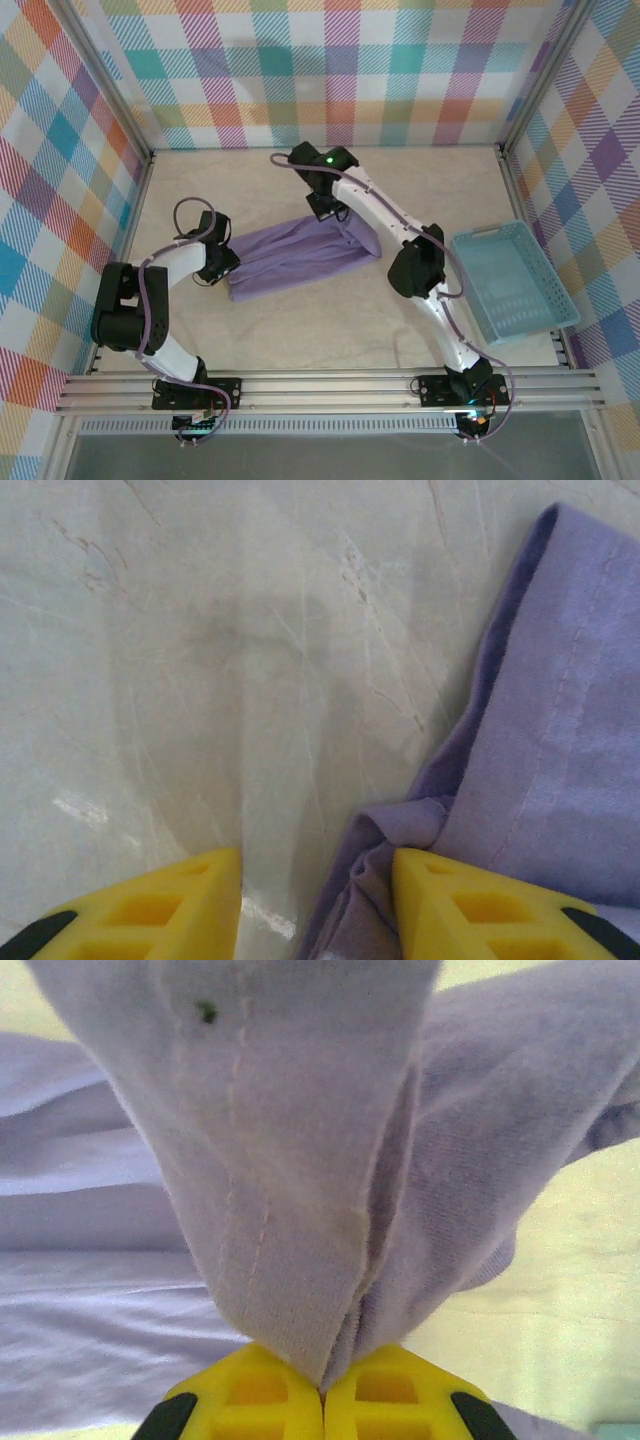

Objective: Fold the inside-out t-shirt

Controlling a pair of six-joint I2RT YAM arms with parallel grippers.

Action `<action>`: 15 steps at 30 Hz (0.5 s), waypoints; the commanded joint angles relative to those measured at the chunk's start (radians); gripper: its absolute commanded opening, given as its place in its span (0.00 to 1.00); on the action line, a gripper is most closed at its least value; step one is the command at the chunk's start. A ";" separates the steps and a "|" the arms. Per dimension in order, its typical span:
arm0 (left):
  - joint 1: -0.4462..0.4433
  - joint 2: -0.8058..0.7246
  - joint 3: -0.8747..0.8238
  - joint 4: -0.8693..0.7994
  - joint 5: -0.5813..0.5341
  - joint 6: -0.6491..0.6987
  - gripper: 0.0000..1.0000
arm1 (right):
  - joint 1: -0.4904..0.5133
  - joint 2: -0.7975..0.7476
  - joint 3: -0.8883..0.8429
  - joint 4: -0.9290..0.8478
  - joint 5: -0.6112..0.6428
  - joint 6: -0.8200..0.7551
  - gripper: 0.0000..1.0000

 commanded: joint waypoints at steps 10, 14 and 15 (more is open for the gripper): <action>-0.139 -0.084 -0.222 0.241 0.163 -0.103 0.33 | 0.071 -0.023 -0.005 0.115 -0.405 0.185 0.01; -0.176 -0.134 -0.256 0.253 0.156 -0.124 0.32 | 0.092 -0.019 -0.003 0.164 -0.464 0.212 0.01; -0.188 -0.144 -0.264 0.257 0.157 -0.130 0.31 | 0.097 -0.016 -0.004 0.173 -0.475 0.217 0.01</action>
